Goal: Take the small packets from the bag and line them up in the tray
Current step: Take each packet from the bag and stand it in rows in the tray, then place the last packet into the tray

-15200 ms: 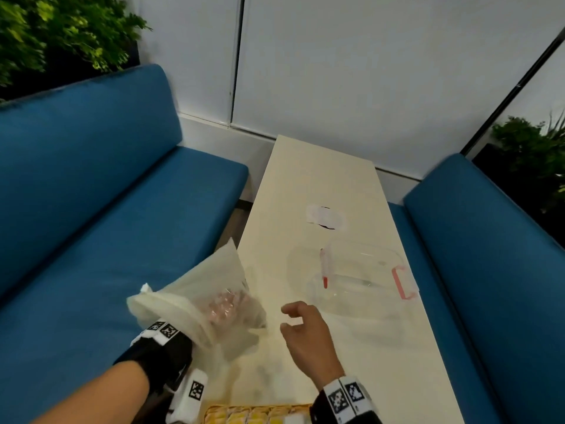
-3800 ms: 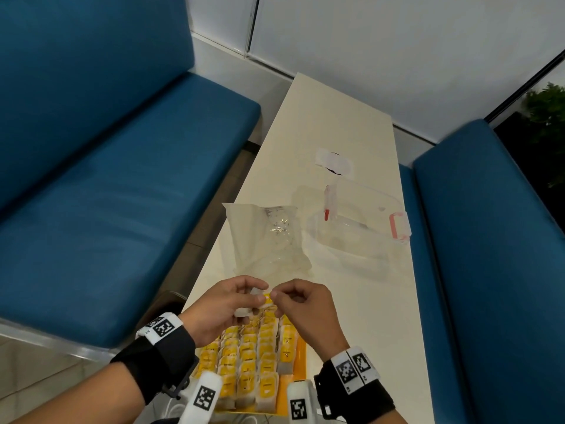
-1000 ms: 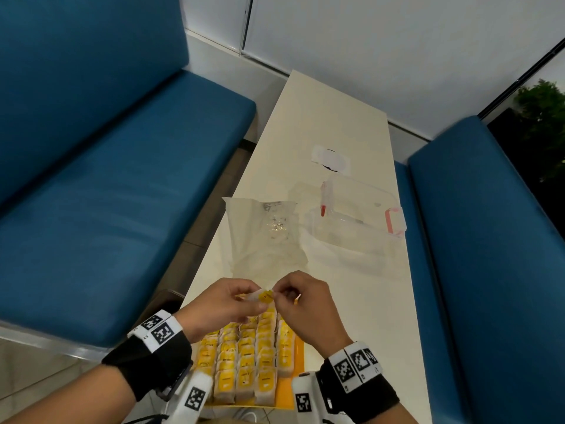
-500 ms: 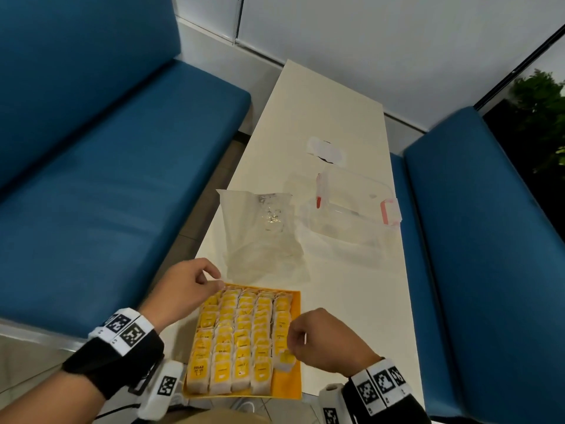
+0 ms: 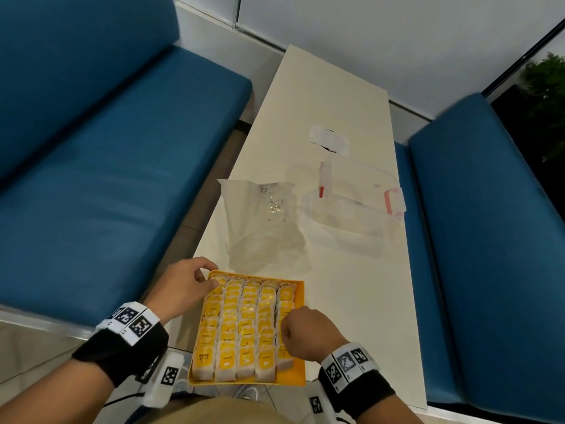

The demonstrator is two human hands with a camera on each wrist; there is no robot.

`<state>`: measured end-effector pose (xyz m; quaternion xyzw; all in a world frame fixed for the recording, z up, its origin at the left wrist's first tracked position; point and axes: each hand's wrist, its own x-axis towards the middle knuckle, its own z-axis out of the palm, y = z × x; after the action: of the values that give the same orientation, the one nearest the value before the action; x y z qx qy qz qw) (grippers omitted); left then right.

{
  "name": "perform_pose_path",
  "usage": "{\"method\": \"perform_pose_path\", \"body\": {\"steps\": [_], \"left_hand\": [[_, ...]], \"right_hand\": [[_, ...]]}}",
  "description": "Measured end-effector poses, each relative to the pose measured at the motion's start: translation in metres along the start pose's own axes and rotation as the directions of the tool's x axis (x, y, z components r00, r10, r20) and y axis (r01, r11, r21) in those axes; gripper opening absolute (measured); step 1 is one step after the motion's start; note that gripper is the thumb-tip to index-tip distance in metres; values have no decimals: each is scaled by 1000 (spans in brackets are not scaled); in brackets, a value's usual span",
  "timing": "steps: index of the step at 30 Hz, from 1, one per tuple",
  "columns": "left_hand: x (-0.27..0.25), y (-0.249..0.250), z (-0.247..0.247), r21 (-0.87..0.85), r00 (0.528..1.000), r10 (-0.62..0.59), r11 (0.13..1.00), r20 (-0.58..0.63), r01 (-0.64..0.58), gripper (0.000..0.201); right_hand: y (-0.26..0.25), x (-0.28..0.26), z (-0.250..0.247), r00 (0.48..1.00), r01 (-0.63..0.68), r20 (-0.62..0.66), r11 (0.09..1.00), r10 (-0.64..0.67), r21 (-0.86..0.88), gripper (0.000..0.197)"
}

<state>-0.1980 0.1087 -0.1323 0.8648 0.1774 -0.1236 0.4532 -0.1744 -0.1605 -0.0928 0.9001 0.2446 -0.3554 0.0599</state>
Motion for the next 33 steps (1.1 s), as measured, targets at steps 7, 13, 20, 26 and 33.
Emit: {"method": "perform_pose_path", "body": {"steps": [7,13,20,26,33], "left_hand": [[2,-1,0,-19,1000,-5,1000,12,5,18],[2,2,-7,-19,999,2,1000,38,-1,21],[37,24,-28,-2,995,65,998,82,-65,57],[66,37,-22,39,964,101,993,246,-114,73],[69,51,-36,-255,948,291,934,131,-252,64]], "right_hand": [[3,4,12,992,-55,-112,998,52,-22,20],[13,-9,-18,968,-73,-220,972,124,225,22],[48,33,-95,830,3,-435,778,349,629,43],[30,101,-103,950,-33,-145,550,277,834,63],[-34,107,-141,980,84,-131,284,152,955,36]]}}
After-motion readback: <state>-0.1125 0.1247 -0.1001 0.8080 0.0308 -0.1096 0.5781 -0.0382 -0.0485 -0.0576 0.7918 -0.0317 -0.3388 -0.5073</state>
